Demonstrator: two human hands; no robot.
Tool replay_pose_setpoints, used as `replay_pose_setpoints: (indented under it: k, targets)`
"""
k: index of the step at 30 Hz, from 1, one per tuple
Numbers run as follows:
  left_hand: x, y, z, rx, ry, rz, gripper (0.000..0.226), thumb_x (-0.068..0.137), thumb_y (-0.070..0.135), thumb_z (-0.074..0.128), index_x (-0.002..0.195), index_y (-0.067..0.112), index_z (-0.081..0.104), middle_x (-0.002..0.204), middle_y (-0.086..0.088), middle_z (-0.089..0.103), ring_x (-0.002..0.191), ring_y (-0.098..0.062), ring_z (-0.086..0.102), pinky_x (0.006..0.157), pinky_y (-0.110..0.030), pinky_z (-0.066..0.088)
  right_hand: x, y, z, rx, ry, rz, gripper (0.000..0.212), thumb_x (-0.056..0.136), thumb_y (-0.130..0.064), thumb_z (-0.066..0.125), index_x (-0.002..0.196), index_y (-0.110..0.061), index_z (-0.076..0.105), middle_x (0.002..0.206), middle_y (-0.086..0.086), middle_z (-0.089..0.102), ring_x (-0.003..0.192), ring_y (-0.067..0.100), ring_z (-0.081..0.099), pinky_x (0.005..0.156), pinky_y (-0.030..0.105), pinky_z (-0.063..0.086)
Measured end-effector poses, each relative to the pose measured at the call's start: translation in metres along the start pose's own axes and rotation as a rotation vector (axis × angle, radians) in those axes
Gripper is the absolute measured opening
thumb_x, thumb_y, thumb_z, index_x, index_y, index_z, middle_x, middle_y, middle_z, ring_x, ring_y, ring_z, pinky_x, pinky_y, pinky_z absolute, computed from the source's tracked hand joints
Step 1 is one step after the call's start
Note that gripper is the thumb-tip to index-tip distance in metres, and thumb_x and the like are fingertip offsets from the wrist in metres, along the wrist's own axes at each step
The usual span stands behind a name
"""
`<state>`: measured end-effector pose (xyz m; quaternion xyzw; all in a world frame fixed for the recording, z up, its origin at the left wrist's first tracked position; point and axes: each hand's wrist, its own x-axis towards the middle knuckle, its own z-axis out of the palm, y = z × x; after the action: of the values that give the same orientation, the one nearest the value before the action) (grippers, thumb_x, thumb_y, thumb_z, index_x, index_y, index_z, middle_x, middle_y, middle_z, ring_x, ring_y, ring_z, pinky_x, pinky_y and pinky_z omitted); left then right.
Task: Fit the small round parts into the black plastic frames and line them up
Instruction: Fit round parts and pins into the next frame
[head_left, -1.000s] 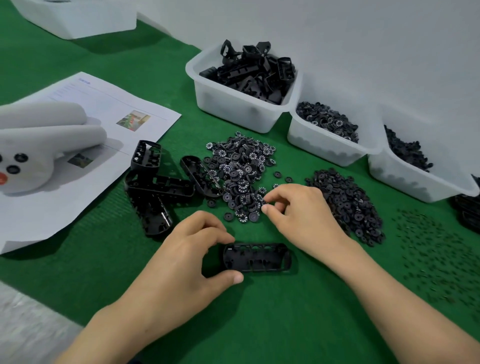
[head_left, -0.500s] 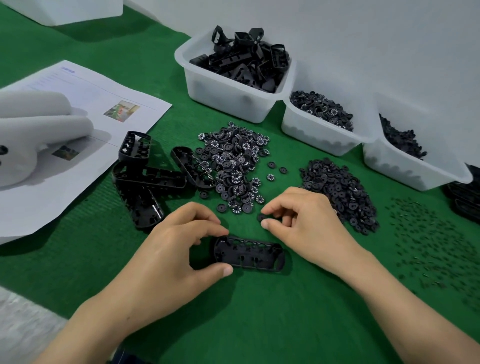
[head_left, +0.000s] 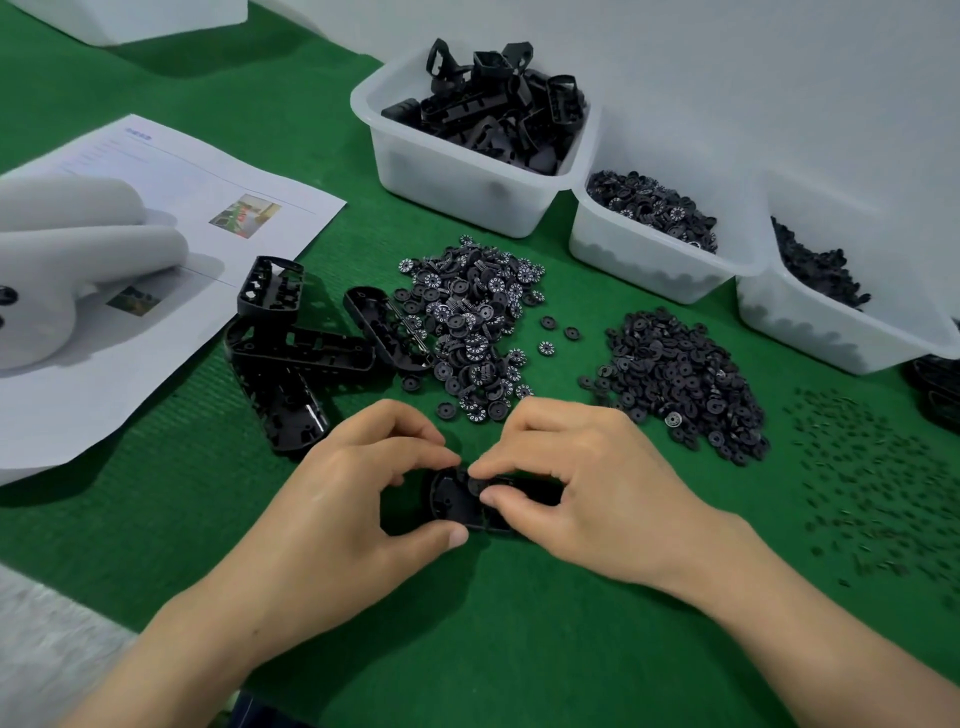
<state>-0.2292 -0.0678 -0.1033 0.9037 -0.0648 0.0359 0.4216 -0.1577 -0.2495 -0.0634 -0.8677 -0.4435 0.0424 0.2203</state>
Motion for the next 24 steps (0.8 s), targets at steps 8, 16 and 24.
replay_pose_setpoints:
  k: [8,16,24]
  targets:
    - [0.0,0.001,0.0,-0.007,0.008,0.013,0.053,0.063,0.06,0.056,0.104,0.029,0.067,0.105,0.022,0.051,0.096,-0.001,0.051,0.079,-0.014,0.041,0.005,0.0,-0.004,-0.143,-0.098,-0.102,0.008,0.078,-0.024,0.071,0.085,-0.022,0.073,0.075,-0.003,0.061,0.065,0.015,0.057,0.054,0.035,0.052]
    - [0.0,-0.001,0.0,0.007,0.006,0.004,0.053,0.063,0.064,0.053,0.106,0.034,0.064,0.106,0.025,0.049,0.098,-0.002,0.052,0.078,-0.016,0.043,0.019,0.03,0.006,-0.019,0.128,0.243,0.017,0.079,-0.026,0.07,0.095,-0.02,0.069,0.071,-0.008,0.058,0.057,-0.003,0.042,0.064,0.029,0.047]
    - [0.0,0.0,0.001,0.009,0.019,0.013,0.053,0.063,0.063,0.053,0.105,0.034,0.064,0.105,0.024,0.05,0.096,-0.004,0.053,0.079,-0.016,0.041,0.022,0.027,0.01,-0.121,0.145,0.146,0.014,0.081,-0.028,0.066,0.092,-0.02,0.069,0.074,-0.005,0.057,0.063,0.013,0.051,0.069,0.04,0.051]
